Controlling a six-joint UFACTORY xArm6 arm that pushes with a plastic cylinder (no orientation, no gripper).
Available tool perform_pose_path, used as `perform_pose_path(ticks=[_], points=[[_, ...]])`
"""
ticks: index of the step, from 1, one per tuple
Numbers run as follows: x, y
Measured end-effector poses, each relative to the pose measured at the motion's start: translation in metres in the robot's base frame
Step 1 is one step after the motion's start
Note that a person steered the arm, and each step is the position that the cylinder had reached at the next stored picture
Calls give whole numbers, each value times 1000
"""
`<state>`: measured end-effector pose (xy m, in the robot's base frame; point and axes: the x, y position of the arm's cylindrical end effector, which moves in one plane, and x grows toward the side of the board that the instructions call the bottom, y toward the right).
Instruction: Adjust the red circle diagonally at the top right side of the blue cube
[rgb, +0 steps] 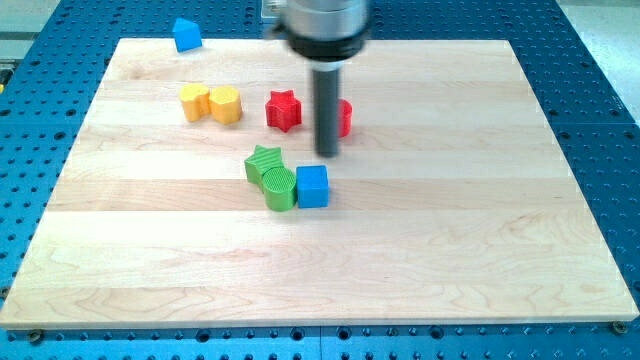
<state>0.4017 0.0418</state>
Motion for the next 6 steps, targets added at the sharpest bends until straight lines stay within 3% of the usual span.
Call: perform_pose_path(ticks=[1, 3, 5, 6], points=[[-10, 62], [-69, -59], [-42, 31], [-15, 33]])
